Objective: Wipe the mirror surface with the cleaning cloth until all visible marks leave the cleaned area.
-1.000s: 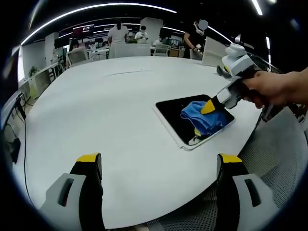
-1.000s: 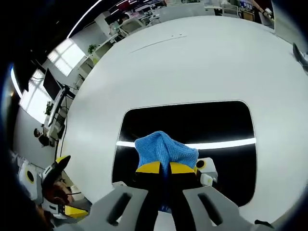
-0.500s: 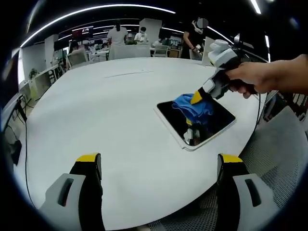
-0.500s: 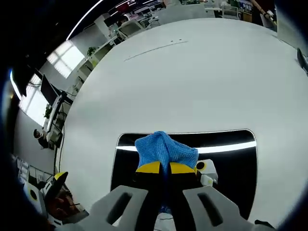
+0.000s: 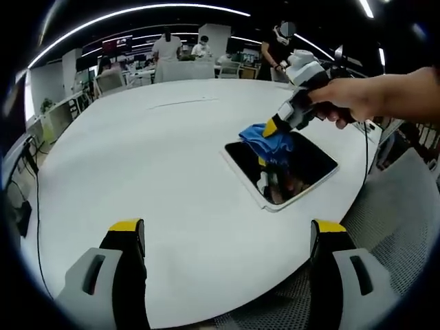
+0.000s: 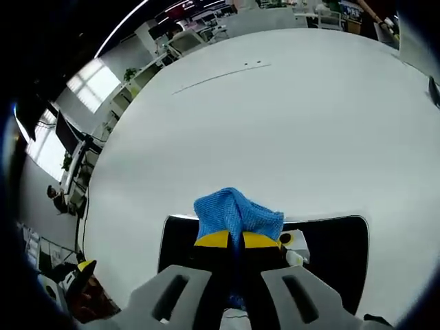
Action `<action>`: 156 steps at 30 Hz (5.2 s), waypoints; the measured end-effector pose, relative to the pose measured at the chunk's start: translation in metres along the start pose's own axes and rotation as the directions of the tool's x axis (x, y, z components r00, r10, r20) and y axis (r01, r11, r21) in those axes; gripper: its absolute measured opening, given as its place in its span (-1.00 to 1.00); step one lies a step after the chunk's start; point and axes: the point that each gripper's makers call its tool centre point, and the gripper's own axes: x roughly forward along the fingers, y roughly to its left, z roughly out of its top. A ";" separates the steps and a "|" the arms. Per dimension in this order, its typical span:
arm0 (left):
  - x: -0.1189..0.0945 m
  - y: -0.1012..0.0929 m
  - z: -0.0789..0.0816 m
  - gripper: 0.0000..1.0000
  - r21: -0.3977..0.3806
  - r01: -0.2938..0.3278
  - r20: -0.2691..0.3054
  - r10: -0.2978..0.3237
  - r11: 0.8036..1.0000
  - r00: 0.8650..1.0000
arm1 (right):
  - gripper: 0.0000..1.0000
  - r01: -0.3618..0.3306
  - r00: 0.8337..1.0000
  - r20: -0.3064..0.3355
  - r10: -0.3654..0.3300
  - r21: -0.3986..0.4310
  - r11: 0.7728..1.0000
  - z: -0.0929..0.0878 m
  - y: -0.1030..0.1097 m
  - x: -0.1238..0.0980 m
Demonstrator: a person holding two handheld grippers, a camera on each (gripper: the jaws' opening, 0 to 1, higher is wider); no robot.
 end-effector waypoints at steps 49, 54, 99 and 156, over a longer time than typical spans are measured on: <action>-0.005 0.009 0.014 0.93 -0.011 -0.042 0.092 0.043 0.999 0.995 | -1.00 0.060 0.998 0.018 -0.060 0.014 0.998 -0.006 -0.030 -0.015; -0.002 0.004 0.010 0.93 -0.011 -0.017 0.067 0.018 1.000 0.998 | -1.00 0.070 0.997 0.021 -0.071 0.043 0.997 -0.005 -0.050 -0.018; 0.000 -0.008 0.007 0.98 0.020 0.021 0.027 -0.022 1.000 0.999 | -1.00 0.050 0.998 0.031 -0.049 -0.015 0.999 -0.052 -0.035 -0.043; 0.000 -0.013 0.021 0.98 0.058 -0.004 0.069 -0.001 0.998 0.998 | -1.00 0.027 0.999 0.019 -0.026 -0.048 0.998 -0.113 -0.023 -0.074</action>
